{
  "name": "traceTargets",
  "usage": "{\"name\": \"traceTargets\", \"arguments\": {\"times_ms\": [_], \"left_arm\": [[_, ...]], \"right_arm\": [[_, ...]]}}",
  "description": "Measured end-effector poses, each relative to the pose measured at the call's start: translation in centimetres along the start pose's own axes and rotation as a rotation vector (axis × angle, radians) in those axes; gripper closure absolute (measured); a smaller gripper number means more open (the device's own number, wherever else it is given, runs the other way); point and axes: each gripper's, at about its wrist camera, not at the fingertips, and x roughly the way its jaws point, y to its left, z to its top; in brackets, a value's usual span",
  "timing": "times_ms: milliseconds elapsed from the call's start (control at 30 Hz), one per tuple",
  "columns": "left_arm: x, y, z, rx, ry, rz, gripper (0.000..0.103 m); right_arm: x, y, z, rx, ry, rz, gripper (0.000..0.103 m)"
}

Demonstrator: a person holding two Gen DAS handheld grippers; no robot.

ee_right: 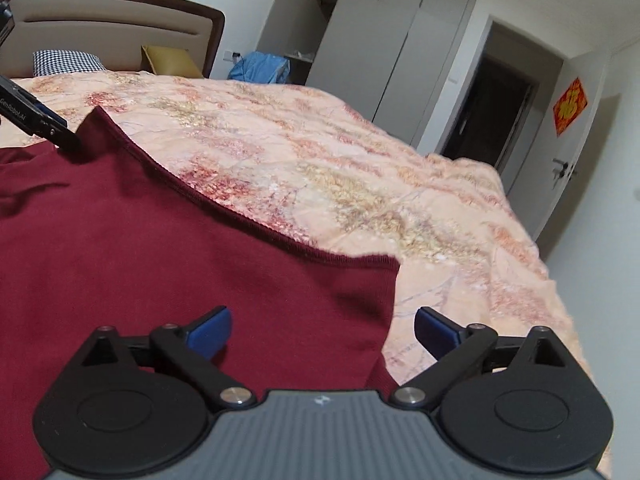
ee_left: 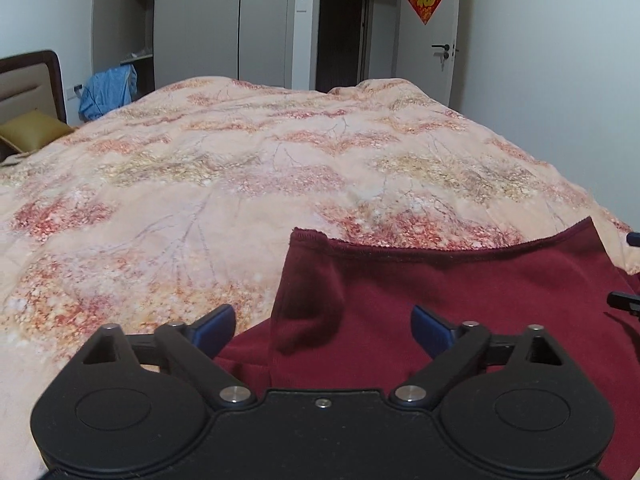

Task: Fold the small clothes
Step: 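Lay the hem on the sweater and open both tools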

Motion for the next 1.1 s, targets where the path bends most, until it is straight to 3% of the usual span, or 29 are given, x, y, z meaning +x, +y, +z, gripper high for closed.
{"name": "traceTargets", "arguments": {"times_ms": [100, 233, 333, 400, 467, 1100], "left_arm": [[0.8, -0.8, -0.5, 0.029, 0.001, 0.061, 0.003], [2.9, -0.6, -1.9, 0.000, 0.040, 0.169, 0.003], [3.6, 1.0, -3.6, -0.108, 0.043, 0.143, 0.001], [3.6, 1.9, -4.2, -0.164, 0.024, 0.112, 0.001], [3.7, 2.1, -4.3, -0.183, 0.022, 0.100, 0.001], [4.2, 1.6, -4.4, -0.150, 0.033, 0.119, 0.000]], "right_arm": [[0.2, 0.2, -0.5, -0.006, 0.001, -0.014, 0.000], [2.5, -0.3, -1.5, 0.062, 0.052, -0.166, 0.000], [3.7, -2.8, -3.2, 0.304, 0.079, -0.183, 0.000], [3.9, -4.6, -4.7, 0.451, 0.070, -0.143, 0.000], [3.8, -5.5, -5.5, 0.508, 0.051, -0.109, 0.000], [3.6, -4.5, -5.6, 0.464, 0.039, -0.137, 0.000]]}}
